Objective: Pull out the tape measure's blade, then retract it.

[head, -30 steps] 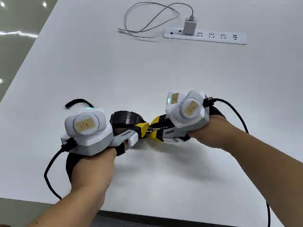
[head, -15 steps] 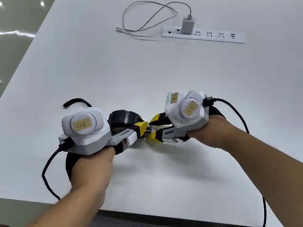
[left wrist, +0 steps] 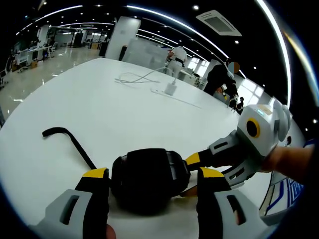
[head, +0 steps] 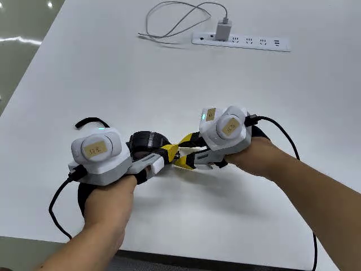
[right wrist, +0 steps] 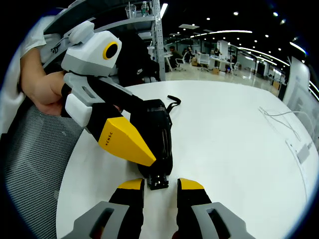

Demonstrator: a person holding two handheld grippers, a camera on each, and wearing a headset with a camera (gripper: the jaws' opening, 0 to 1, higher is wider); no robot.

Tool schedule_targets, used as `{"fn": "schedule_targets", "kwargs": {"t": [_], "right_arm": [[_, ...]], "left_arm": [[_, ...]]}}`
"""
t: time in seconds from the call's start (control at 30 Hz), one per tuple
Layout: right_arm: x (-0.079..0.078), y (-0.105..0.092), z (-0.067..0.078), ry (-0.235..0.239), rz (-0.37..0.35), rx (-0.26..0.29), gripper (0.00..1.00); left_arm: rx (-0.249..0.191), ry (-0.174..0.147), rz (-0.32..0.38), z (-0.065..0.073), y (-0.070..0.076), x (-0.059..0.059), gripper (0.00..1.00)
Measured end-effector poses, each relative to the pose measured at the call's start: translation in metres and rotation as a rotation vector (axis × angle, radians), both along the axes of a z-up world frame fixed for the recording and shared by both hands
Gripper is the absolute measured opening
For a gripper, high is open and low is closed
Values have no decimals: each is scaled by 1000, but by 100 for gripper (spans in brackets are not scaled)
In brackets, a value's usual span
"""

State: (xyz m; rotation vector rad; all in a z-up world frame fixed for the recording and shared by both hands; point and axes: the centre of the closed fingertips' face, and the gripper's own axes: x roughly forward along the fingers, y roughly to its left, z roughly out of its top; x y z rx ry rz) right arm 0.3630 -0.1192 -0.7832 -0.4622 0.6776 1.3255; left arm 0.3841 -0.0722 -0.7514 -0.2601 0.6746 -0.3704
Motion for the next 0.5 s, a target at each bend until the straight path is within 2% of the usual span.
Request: {"fn": "schedule_targets", "kwargs": {"t": [0.33,0.4,0.47,0.5], "right_arm": [[0,-2,5,-7,-16,9,24],[-1,-4,9,-7,-28,17,25],[-2,-6,14,-5,-49,33,27],[-1,-8,15,-6,-63,38,28]], "left_arm": [[4,-16,-21,5,-2,0,72],[9,-23,-40,7,-3,-2,73],[42,-25,-55,6,0,-3,73],[35,-26,-55,7,1,-3,74]]}}
